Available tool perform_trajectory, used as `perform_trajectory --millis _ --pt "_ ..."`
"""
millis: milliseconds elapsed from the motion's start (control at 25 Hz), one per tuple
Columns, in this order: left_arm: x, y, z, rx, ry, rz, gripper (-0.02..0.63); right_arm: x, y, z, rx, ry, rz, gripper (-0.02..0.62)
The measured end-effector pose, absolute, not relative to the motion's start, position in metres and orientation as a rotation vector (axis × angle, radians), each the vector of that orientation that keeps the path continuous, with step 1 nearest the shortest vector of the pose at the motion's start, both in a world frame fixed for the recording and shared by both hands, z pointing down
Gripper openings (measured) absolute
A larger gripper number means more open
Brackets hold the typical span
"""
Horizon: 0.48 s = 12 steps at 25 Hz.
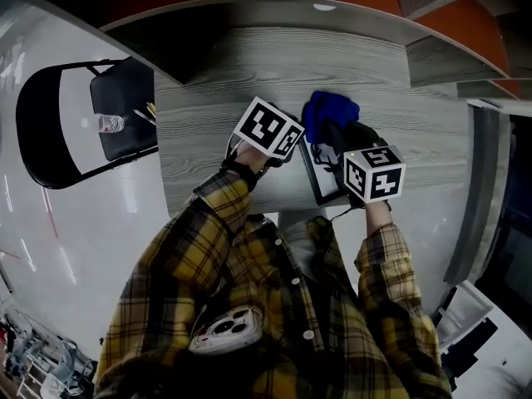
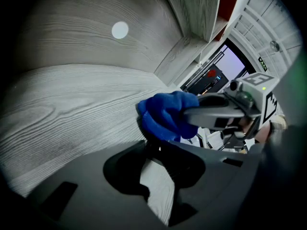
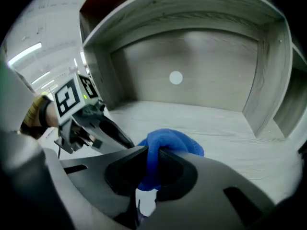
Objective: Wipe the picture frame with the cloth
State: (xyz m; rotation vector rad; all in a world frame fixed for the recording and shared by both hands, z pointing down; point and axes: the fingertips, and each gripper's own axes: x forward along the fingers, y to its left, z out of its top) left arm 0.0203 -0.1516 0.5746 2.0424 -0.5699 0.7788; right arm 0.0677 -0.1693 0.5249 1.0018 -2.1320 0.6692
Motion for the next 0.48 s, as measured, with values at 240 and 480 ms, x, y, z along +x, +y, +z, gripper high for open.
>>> perform_trajectory --millis 240,480 --pt "0.019 -0.152 0.577 2.042 -0.575 0.779 0.101 0.075 -0.160 0.562 0.981 -2.067 0.724 0.049" --pt "0.018 -0.150 0.576 2.042 -0.579 0.777 0.101 0.087 -0.138 0.562 0.955 -2.019 0.750 0.049"
